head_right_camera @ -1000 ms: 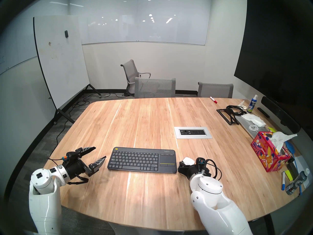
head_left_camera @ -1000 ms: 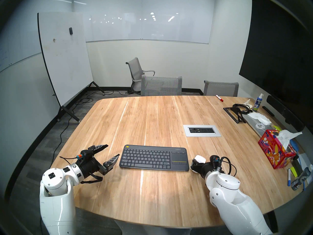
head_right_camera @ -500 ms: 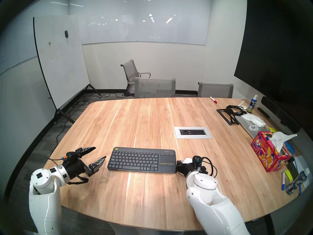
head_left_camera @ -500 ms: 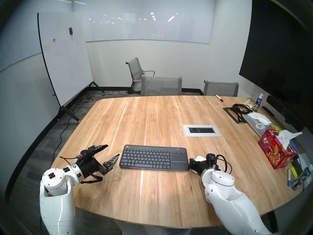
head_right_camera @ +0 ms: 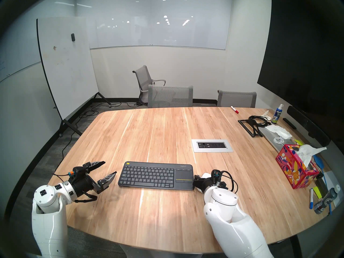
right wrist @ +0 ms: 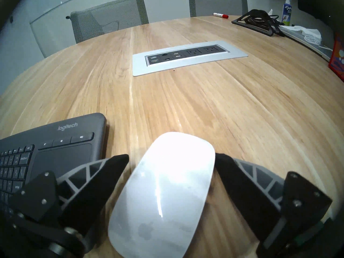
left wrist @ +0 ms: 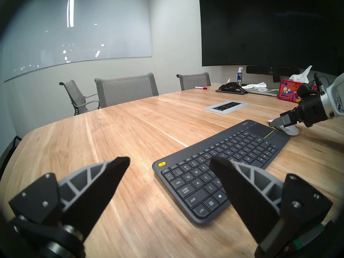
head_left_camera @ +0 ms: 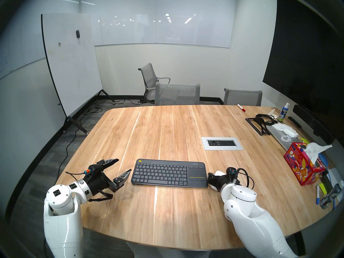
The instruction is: Put the mouse beside the keyboard
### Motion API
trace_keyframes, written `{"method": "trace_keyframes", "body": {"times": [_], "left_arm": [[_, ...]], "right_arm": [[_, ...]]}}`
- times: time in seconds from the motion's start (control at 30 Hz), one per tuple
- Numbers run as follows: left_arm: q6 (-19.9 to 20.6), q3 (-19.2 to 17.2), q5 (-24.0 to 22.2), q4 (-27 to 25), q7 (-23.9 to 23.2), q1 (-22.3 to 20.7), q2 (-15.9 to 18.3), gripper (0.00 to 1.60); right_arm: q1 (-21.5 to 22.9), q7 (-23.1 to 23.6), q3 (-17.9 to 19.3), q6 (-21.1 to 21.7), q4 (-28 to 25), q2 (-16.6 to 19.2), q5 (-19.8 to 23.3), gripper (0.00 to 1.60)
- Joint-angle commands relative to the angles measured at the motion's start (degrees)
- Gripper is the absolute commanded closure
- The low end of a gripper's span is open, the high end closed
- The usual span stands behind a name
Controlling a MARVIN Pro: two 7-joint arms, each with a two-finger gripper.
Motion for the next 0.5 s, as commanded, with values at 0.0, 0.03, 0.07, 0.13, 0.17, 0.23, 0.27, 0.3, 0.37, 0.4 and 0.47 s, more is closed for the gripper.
{"method": "trace_keyframes", "body": {"times": [0.0, 0.03, 0.07, 0.13, 0.17, 0.23, 0.27, 0.3, 0.37, 0.4, 0.47], "left_arm": [[0.12, -0.13, 0.01, -1.26, 0.05, 0.09, 0.01, 0.00], [0.13, -0.13, 0.02, -1.26, 0.05, 0.09, 0.01, 0.00], [0.13, -0.13, 0.02, -1.26, 0.05, 0.09, 0.01, 0.00], [0.13, -0.13, 0.02, -1.26, 0.05, 0.09, 0.01, 0.00], [0.13, -0.13, 0.02, -1.26, 0.05, 0.09, 0.00, 0.00], [0.13, -0.13, 0.02, -1.26, 0.05, 0.09, 0.00, 0.00], [0.13, -0.13, 0.02, -1.26, 0.05, 0.09, 0.00, 0.00], [0.13, -0.13, 0.02, -1.26, 0.05, 0.09, 0.00, 0.00], [0.13, -0.13, 0.02, -1.26, 0.05, 0.09, 0.00, 0.00], [0.13, -0.14, 0.02, -1.26, 0.05, 0.09, 0.00, 0.00], [0.13, -0.14, 0.02, -1.26, 0.05, 0.09, 0.00, 0.00]], "right_arm": [[0.69, -1.33, 0.09, -0.07, 0.56, -1.73, 0.46, 0.00], [0.76, -1.19, 0.08, -0.13, 0.78, -1.78, 0.60, 0.00], [0.83, -1.19, 0.05, -0.17, 0.95, -1.84, 0.59, 0.00], [0.96, -1.12, 0.04, -0.05, 1.08, -1.91, 0.81, 0.00], [1.03, -1.15, 0.02, 0.00, 1.09, -1.96, 0.82, 0.00], [1.16, -1.28, 0.03, 0.08, 1.10, -2.02, 0.83, 0.05], [1.24, -1.42, 0.10, 0.15, 1.09, -2.07, 0.88, 1.60], [1.24, -1.42, 0.10, 0.15, 1.09, -2.07, 0.88, 1.60], [1.27, -1.42, 0.16, 0.21, 1.05, -2.04, 0.92, 1.60], [1.30, -1.48, 0.16, 0.27, 1.04, -2.04, 0.94, 1.60], [1.32, -1.47, 0.14, 0.32, 1.02, -1.96, 0.94, 1.60]]}}
